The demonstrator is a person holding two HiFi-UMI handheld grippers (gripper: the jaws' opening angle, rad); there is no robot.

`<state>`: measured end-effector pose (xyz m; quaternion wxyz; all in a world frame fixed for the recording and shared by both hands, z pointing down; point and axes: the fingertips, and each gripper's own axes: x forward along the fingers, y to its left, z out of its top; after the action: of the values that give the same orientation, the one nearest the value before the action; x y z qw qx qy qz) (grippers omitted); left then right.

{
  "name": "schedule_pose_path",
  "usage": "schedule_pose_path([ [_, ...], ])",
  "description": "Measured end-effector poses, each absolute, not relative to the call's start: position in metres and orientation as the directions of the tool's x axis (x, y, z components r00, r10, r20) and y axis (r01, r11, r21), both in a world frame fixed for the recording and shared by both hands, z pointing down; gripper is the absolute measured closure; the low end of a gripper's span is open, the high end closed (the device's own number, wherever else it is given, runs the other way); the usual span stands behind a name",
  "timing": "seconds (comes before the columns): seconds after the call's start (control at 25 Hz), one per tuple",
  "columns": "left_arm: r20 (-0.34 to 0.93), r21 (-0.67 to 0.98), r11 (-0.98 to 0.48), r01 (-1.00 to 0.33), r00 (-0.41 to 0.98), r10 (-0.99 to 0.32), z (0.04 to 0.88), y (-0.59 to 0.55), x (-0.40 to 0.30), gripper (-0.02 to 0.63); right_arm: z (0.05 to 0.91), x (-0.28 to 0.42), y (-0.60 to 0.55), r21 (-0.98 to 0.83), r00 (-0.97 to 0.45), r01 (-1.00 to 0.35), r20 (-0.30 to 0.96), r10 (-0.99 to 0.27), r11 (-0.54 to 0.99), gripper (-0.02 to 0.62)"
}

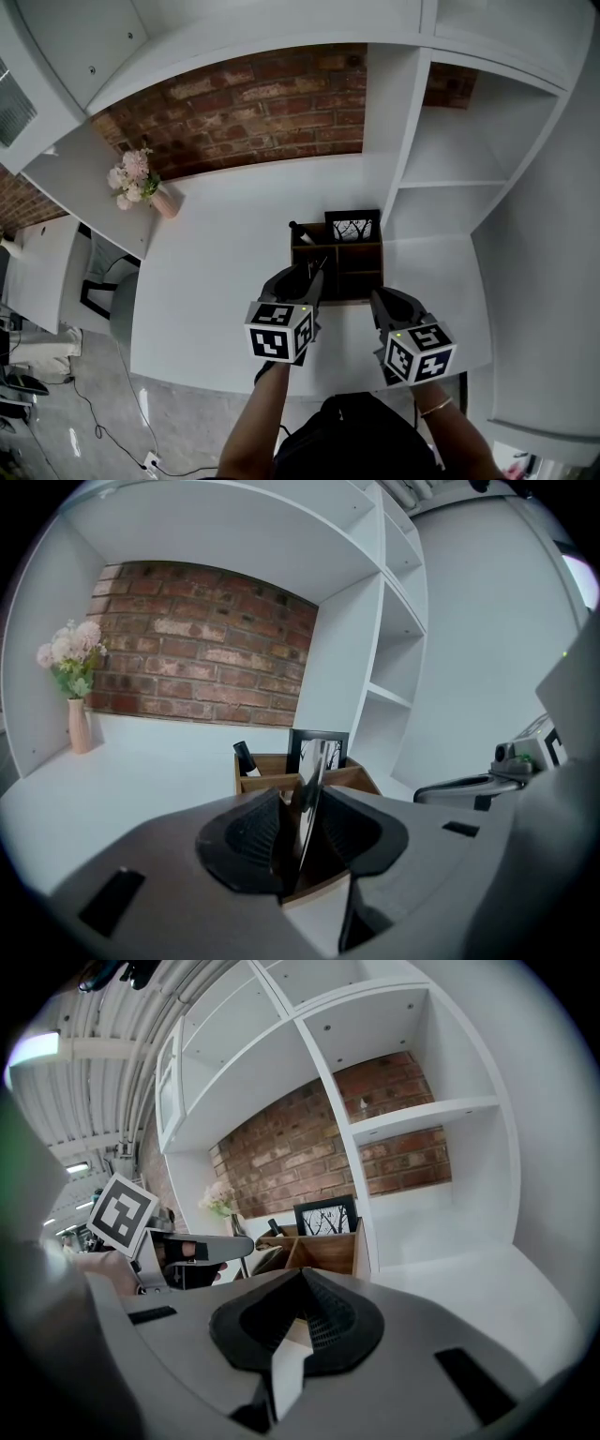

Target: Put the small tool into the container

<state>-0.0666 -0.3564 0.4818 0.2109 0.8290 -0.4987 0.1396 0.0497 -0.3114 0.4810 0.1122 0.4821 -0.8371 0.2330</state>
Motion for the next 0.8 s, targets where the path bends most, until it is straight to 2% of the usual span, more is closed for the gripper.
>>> schedule_pose_path([
  [0.8,0.451,0.233,-0.400,-0.886,0.463,-0.763,0.491,-0.306,-0.084,0.485,0.477,0.032,-0.283,-0.270,-0.516,-0.856,0.404,-0.755,0.441,0.591],
])
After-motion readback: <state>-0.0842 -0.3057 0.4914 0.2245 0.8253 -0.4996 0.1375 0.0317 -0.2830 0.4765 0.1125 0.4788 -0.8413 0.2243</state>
